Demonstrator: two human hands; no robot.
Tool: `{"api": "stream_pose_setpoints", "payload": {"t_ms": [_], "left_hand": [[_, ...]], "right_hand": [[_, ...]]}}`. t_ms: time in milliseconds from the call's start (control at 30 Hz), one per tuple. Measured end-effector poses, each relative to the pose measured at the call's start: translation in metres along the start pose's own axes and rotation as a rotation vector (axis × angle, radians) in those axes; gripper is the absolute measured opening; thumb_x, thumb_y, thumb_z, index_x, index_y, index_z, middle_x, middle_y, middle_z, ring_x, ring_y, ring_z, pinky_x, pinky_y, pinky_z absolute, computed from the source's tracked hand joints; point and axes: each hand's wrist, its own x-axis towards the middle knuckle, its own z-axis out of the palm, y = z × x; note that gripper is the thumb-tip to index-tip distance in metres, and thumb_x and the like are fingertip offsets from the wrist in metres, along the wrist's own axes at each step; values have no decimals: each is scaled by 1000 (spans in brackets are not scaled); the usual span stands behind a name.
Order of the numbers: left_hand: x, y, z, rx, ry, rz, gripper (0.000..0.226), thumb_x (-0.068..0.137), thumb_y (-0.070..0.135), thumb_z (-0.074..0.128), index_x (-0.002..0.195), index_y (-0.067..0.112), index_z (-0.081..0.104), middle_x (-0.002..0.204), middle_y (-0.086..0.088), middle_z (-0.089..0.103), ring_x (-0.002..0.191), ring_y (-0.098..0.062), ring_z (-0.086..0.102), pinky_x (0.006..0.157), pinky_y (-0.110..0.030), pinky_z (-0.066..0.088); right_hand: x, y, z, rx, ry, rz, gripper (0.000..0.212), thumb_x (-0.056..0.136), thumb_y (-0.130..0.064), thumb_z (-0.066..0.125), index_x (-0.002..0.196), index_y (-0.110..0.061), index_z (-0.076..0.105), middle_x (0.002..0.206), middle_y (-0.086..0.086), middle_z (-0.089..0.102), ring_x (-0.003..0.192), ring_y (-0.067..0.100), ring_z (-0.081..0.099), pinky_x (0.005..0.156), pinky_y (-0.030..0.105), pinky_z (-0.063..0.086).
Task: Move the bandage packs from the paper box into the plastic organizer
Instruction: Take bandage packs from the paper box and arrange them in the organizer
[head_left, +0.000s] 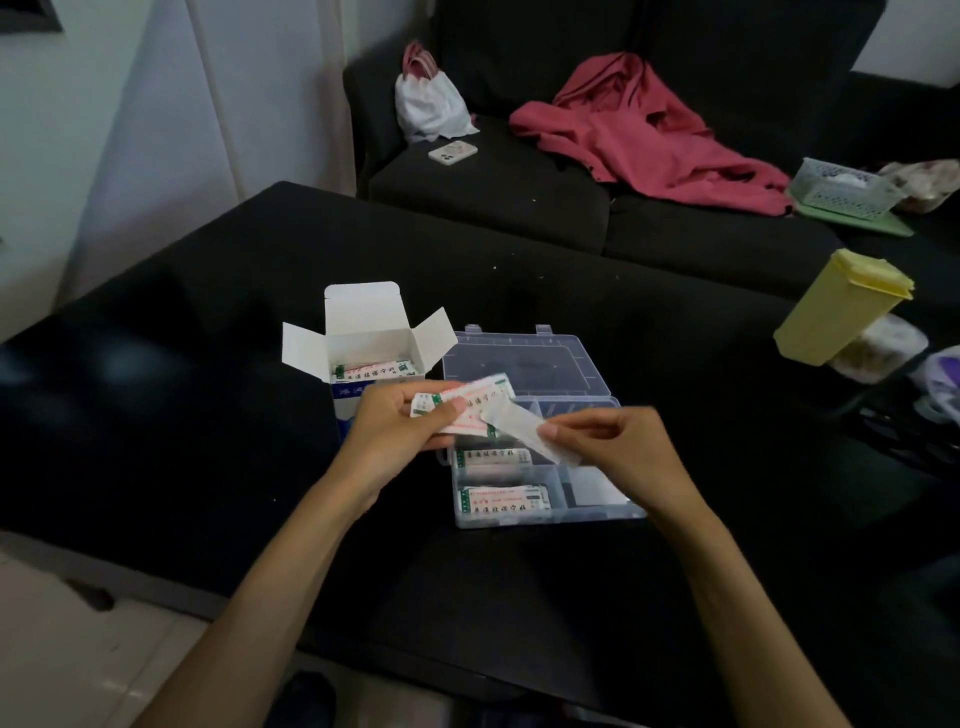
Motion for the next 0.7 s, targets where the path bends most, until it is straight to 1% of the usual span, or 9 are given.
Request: {"api": "stream_pose_setpoints", "payload": {"t_ms": [67, 133, 233, 333, 400, 467, 533, 633, 700], "left_hand": [[0, 1, -2, -38, 66, 32, 24, 88, 6, 63, 111, 12, 67, 88, 5, 70, 75, 0, 69, 62, -14, 55], [0, 1, -4, -65, 111, 51, 24, 88, 6, 63, 112, 10, 66, 88, 7, 69, 75, 2, 68, 62, -15, 55], [0, 2, -4, -87, 141, 70, 25, 89, 7, 63, 113, 10, 66, 87, 9, 69, 74, 4, 68, 63, -15, 56], [0, 4, -2, -105, 145, 68, 24, 88, 6, 63, 112, 10, 67, 83, 11, 68, 71, 6, 67, 62, -15, 56], [0, 5, -2, -108, 141, 63, 24, 89, 6, 62, 112, 9, 66, 83, 10, 68, 70, 6, 67, 61, -14, 55], [0, 5, -3, -109, 140, 57, 25, 89, 6, 62, 113, 8, 66, 85, 9, 68, 70, 6, 67, 61, -14, 55], [-1, 5, -4, -104, 143, 54, 25, 89, 7, 62, 114, 9, 66, 85, 9, 68, 71, 5, 67, 63, -15, 56], [0, 5, -4, -93, 149, 51, 27, 89, 8, 63, 115, 10, 66, 87, 10, 68, 76, 1, 67, 65, -16, 57], [0, 4, -4, -92, 142, 43, 27, 89, 8, 63, 116, 9, 66, 90, 8, 68, 80, -3, 67, 65, -16, 57]], "right_hand": [[-3, -1, -4, -223, -27, -225, 8, 77, -26, 72, 85, -25, 73, 82, -13, 70, 77, 0, 66, 66, 15, 53], [-5, 3, -4, -492, -66, -472, 19, 76, -39, 68, 88, -25, 75, 85, -15, 68, 79, 1, 63, 66, 18, 53], [-5, 12, 0, -720, -111, -663, 22, 78, -43, 65, 88, -27, 75, 82, -17, 58, 74, -1, 53, 62, 12, 45], [-1, 15, 3, -788, -233, -690, 15, 79, -35, 71, 90, -26, 75, 81, -19, 55, 68, -5, 48, 60, 7, 38], [3, 16, 3, -828, -337, -647, 16, 82, -33, 70, 95, -26, 75, 85, -12, 65, 70, 0, 57, 61, 16, 49], [7, 12, 1, -853, -412, -578, 18, 84, -35, 66, 99, -28, 73, 89, -6, 69, 76, 5, 62, 70, 24, 54], [11, 8, -3, -863, -474, -526, 20, 84, -38, 64, 101, -31, 72, 89, -9, 67, 78, 4, 61, 71, 22, 52], [16, 0, -5, -924, -552, -443, 22, 86, -40, 62, 106, -33, 71, 89, -13, 62, 75, 2, 55, 66, 14, 43], [18, -3, -4, -985, -614, -396, 24, 89, -42, 58, 109, -34, 69, 96, -13, 63, 78, 2, 54, 68, 15, 43]]}}
